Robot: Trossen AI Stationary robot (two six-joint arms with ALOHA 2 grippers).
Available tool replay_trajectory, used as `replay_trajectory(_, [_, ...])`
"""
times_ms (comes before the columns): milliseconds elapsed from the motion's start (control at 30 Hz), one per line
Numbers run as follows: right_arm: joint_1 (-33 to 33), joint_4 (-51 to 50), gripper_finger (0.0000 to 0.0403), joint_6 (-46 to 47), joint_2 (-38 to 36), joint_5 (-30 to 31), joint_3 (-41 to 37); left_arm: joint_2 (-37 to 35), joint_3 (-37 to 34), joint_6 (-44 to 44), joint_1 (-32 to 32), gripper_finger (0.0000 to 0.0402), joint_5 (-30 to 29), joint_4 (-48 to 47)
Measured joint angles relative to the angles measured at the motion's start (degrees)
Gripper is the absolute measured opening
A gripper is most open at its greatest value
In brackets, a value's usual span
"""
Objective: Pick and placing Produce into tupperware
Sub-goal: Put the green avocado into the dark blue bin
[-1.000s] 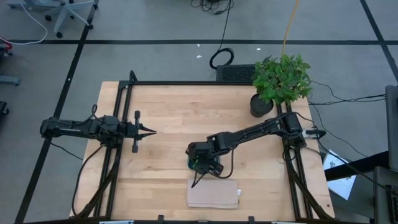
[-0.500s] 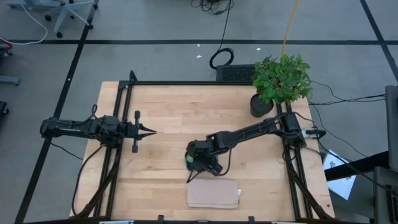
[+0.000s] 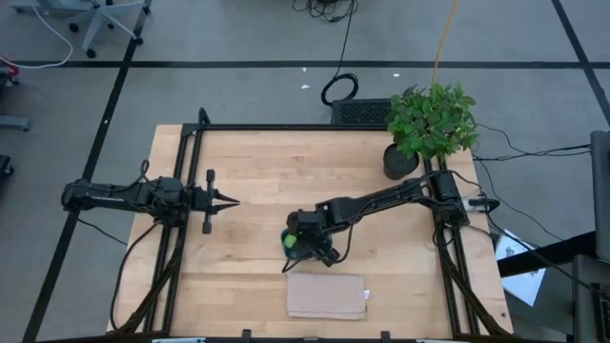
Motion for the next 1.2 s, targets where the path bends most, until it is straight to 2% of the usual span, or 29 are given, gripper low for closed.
replay_trajectory(633, [-0.2, -0.5, 0.0210, 4.9, 0.0, 1.7, 0.0, 0.0, 0.0, 0.0, 0.0, 0.0026, 0.0, 0.0])
replay_trajectory(1200, [-0.3, -3.5, 0.0210, 3.2, 0.0, 4.3, 0.0, 0.0, 0.0, 0.0, 0.0, 0.0026, 0.1, 0.0])
